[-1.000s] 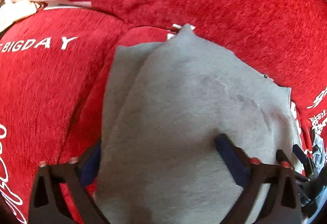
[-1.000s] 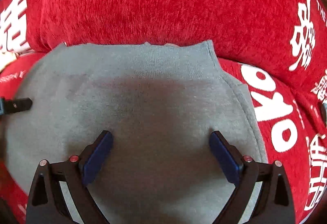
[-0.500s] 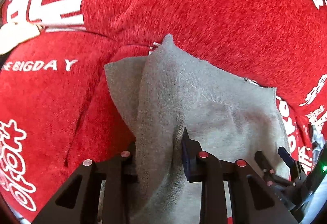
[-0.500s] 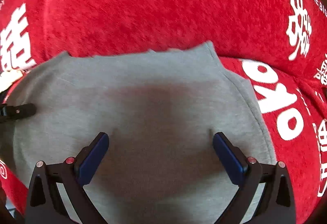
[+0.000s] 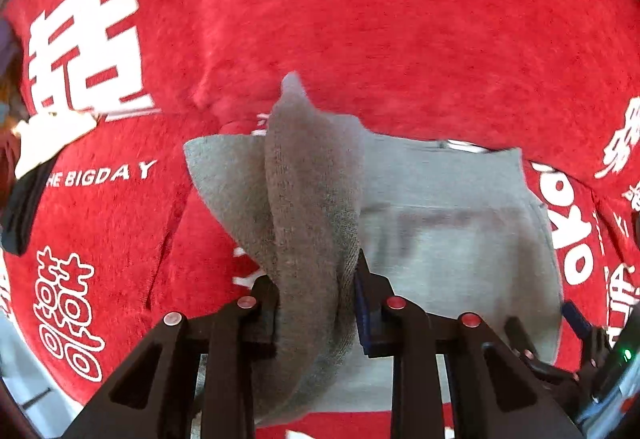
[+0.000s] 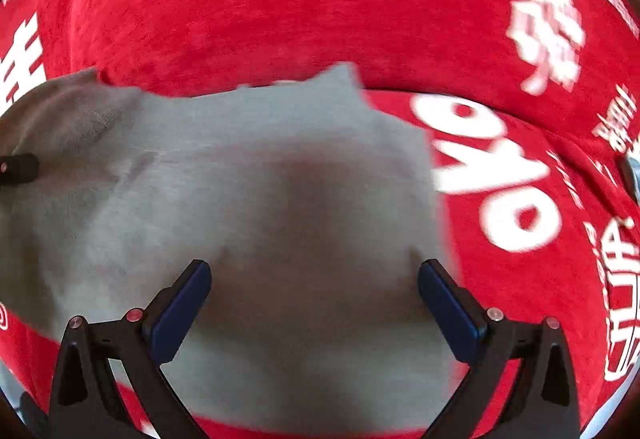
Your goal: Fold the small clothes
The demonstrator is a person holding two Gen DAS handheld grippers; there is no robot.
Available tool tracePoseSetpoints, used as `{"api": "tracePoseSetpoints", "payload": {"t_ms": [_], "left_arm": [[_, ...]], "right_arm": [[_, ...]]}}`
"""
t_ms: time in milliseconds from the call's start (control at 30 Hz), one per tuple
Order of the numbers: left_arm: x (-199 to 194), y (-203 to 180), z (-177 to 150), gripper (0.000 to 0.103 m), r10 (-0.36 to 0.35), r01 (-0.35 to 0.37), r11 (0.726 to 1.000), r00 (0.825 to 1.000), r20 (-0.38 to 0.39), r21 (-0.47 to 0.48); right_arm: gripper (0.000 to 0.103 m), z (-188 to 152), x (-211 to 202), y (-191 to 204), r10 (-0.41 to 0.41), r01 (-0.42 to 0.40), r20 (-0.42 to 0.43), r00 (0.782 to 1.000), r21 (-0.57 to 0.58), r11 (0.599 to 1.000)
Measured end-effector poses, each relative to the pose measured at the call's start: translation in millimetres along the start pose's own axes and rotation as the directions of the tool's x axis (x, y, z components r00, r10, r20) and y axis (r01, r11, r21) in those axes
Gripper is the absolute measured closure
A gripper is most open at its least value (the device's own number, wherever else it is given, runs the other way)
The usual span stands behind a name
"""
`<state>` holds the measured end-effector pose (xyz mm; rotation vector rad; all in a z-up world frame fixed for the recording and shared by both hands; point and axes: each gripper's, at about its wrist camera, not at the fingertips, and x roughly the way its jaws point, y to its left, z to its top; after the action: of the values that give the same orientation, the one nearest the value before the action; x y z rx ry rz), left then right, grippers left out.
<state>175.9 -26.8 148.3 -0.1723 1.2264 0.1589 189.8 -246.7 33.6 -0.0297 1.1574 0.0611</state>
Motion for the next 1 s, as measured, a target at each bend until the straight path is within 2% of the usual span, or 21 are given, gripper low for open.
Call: {"api": "tracePoseSetpoints", "payload": {"t_ms": [233, 333, 433, 567, 700, 767, 833, 867, 933, 1000], "left_arm": [[-14.1, -95.0, 3.7, 0.076, 0.022, -0.019, 0.997, 0.999, -0.039, 0.073], [-10.8, -151.9, 0.9, 0.076, 0.034, -0.028, 0.992, 0.998, -0.049, 0.122], [1.5, -195.2, -5.0, 0.076, 0.045, -0.033, 0.987, 0.996, -0.071, 0.155], [37.1, -248.2, -19.1, 0.076, 0.085, -0.060, 0.976, 0.990, -0.112, 0.209], [63.4, -267.0, -30.1, 0.075, 0.126, -0.097, 0.964, 0.986, -0.106, 0.246], [62.6, -272.8, -34.3, 0.064, 0.132, -0.104, 0.954, 0.988, -0.079, 0.282], [59.0, -275.3, -34.9, 0.023, 0.084, -0.049, 0.953, 0.991, -0.105, 0.298], [53.9, -274.8, -34.4, 0.019, 0.042, -0.004, 0.955, 0.992, -0.121, 0.296], [33.0, -269.0, -32.8, 0.019, -0.018, 0.048, 0.958, 0.994, -0.108, 0.282], [11.3, -259.4, -31.8, 0.019, -0.107, 0.137, 0.950, 0.987, -0.118, 0.279]], "right_arm": [[0.000, -28.8, -31.8, -108.7, -0.017, 0.013, 0.026, 1.000, 0.162, 0.987], [0.000, -38.4, -33.7, -132.8, -0.022, 0.015, 0.034, 0.999, 0.191, 0.982], [0.000, -49.5, -33.2, -142.9, -0.010, 0.002, 0.037, 0.999, 0.207, 0.978], [0.000, -57.5, -20.4, -152.9, 0.016, -0.022, 0.031, 0.999, 0.216, 0.976], [0.000, -66.2, -10.9, -158.4, 0.027, -0.032, 0.025, 0.999, 0.221, 0.975], [0.000, -68.2, -11.5, -155.3, 0.016, -0.023, 0.036, 0.999, 0.196, 0.980], [0.000, -68.2, -10.0, -152.6, 0.013, -0.019, 0.034, 0.999, 0.181, 0.983], [0.000, -68.0, -9.7, -151.7, 0.016, -0.022, 0.034, 0.999, 0.178, 0.984], [0.000, -67.9, -10.9, -151.2, 0.028, -0.033, 0.032, 0.999, 0.180, 0.983], [0.000, -68.5, -14.0, -152.1, 0.049, -0.056, 0.037, 0.998, 0.191, 0.980]]}}
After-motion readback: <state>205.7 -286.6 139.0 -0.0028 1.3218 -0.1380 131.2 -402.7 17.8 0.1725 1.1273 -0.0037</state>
